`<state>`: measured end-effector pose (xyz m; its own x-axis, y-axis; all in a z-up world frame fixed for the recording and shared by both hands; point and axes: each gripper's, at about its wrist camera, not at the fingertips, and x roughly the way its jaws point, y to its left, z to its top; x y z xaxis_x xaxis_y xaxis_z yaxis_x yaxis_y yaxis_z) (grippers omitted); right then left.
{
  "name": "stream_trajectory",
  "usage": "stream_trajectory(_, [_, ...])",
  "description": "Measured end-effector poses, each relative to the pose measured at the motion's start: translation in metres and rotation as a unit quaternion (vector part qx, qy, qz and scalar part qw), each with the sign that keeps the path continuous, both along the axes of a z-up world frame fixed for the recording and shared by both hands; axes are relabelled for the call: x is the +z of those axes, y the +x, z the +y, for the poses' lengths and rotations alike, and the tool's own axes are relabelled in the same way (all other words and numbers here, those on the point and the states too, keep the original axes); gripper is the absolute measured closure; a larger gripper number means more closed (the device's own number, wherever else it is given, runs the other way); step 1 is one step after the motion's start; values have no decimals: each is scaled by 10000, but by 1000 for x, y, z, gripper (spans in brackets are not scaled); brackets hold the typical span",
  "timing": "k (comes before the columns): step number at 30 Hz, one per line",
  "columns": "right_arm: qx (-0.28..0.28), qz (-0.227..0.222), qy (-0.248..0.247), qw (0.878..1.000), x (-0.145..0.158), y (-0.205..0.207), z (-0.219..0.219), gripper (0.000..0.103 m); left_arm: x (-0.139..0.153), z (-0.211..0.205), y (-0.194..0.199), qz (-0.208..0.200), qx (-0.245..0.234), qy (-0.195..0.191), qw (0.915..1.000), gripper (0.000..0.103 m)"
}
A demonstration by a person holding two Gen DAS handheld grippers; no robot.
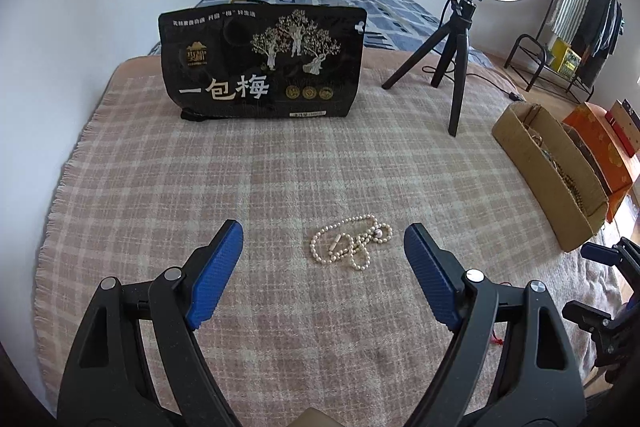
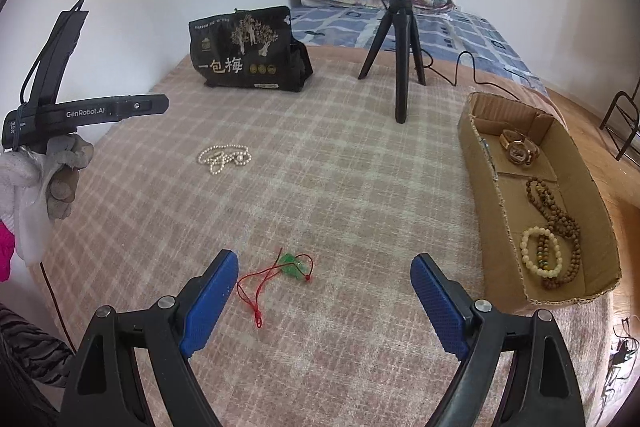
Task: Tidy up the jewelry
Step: 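Close the left tool on the pearl necklace while the right tool grasps the green jade pendant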
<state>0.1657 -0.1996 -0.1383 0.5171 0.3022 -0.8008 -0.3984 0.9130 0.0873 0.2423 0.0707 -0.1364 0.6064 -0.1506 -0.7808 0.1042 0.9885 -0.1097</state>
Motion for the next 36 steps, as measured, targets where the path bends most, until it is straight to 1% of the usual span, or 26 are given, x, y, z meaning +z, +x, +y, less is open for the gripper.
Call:
stream_trajectory(2, [123, 11, -51, 9999, -6, 1, 3, 15, -8, -3, 1, 64, -119, 14, 9999, 19])
stream_trajectory(4, [265, 33, -86, 9996, -13, 1, 6, 17, -16, -6, 3, 126, -257, 58, 9996, 24])
stream_trajectory(5, [336, 45, -108, 9994, -17, 1, 8, 19, -21, -8, 3, 157, -327, 92, 9993, 25])
stream_trajectory(7, [452, 112, -144, 9988, -26, 3, 10, 25, -28, -11, 4, 209, -446, 117, 9987, 25])
stream_trajectory(8, [503, 165, -144, 9985, -30, 3, 10, 27, -33, -12, 4, 242, -492, 122, 9984, 25])
stream_trajectory(10, [559, 229, -184, 9980, -38, 6, 10, 34, -41, -13, 6, 320, -570, 151, 9977, 25])
stream_trajectory(13, [667, 312, -186, 9971, -46, 10, 12, 42, -51, -16, 9, 400, -661, 182, 9968, 25])
stream_trajectory(17, [831, 424, -89, 9956, -53, 17, 16, 47, -58, -20, 14, 403, -734, 222, 9962, 25])
stream_trajectory(21, [1011, 445, -199, 9937, -60, 20, 24, 51, -63, -26, 18, 295, -761, 430, 9957, 25])
stream_trajectory(24, [1086, 479, -217, 9927, -63, 22, 26, 56, -67, -34, 21, 229, -876, 602, 9941, 25])
stream_trajectory(28, [1101, 495, -243, 9924, -67, 23, 26, 56, -74, -43, 23, 164, -984, 845, 9914, 25])
stream_trajectory(31, [1065, 505, -237, 9927, -68, 26, 23, 57, -79, -46, 26, 165, -978, 1021, 9898, 26])
stream_trajectory(34, [1058, 501, -207, 9929, -69, 27, 22, 58, -87, -44, 29, 221, -949, 1154, 9885, 26])
stream_trajectory(36, [1085, 504, -205, 9926, -70, 29, 23, 60, -89, -42, 31, 221, -909, 1150, 9890, 26])
